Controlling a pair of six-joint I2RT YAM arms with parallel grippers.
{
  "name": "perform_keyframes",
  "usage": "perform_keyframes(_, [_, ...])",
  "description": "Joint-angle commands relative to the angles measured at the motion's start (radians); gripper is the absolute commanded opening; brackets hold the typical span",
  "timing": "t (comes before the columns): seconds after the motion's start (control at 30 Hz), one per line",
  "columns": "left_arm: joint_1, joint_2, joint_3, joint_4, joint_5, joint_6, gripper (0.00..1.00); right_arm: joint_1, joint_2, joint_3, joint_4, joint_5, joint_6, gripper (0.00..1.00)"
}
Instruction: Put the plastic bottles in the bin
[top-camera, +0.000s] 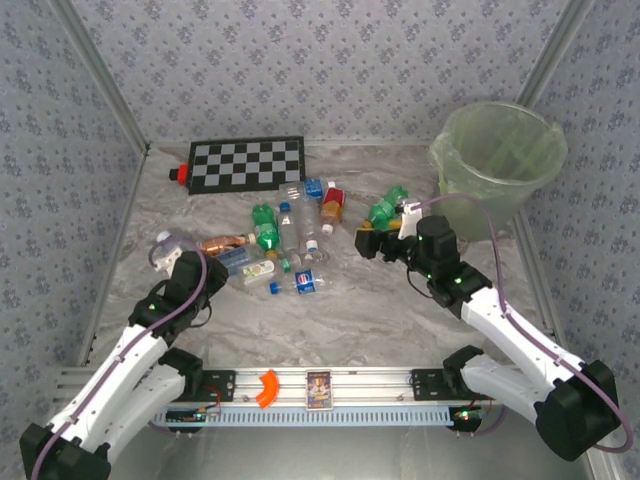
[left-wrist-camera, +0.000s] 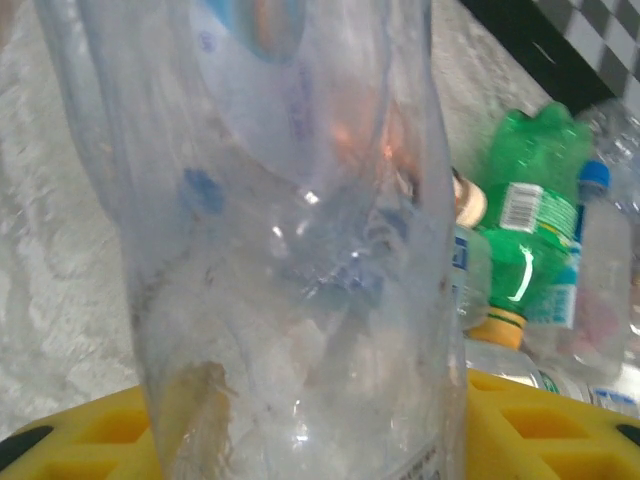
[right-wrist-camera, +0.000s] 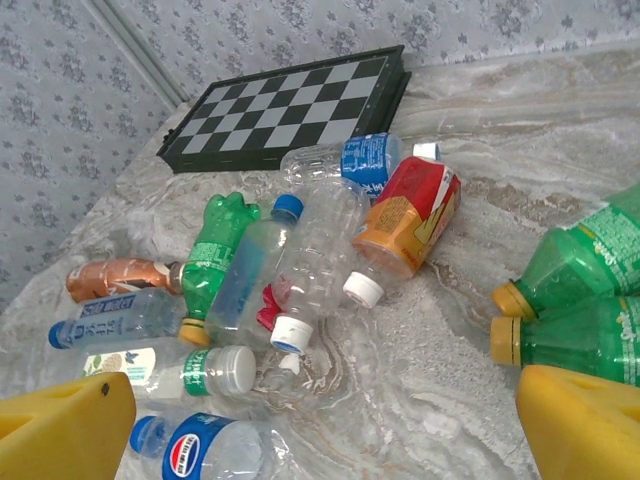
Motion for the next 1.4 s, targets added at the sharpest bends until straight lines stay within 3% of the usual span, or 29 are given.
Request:
perform_keyframes(0.0, [-0.014,0.008,0.066,0.068,0.049,0.208,0.55,-0.05,0.012,0.034,0.001,-0.084,0.09,1.0])
perform_keyframes(0.17, [-0.092,0.024,0.117,0.141,0.062,0.355,0.55,-0.061,0.025,0.1,-0.009,-0.178,0.101,0.99])
perform_keyframes(0.33, [-0.215,0.074,0.152,0.208,0.069,0.452,0.56,-0.031,0.07,0.22,-0.081,-0.245,0.1,0.9])
perform_keyframes(0.77, [-0.498,0.15,0.22,0.26,0.098,0.622,0.57,0.199,0.295,0.593,-0.267,-0.22,0.059,0.67])
perform_keyframes(1.03, [-0.573,0.149,0.239,0.224,0.066,0.657,0.57,0.254,0.418,0.721,-0.309,-0.208,0.06,0.59])
perform_keyframes(1.37, [-0.595,0.145,0.249,0.209,0.063,0.664,0.57,0.274,0.51,0.795,-0.316,-0.208,0.074,0.53])
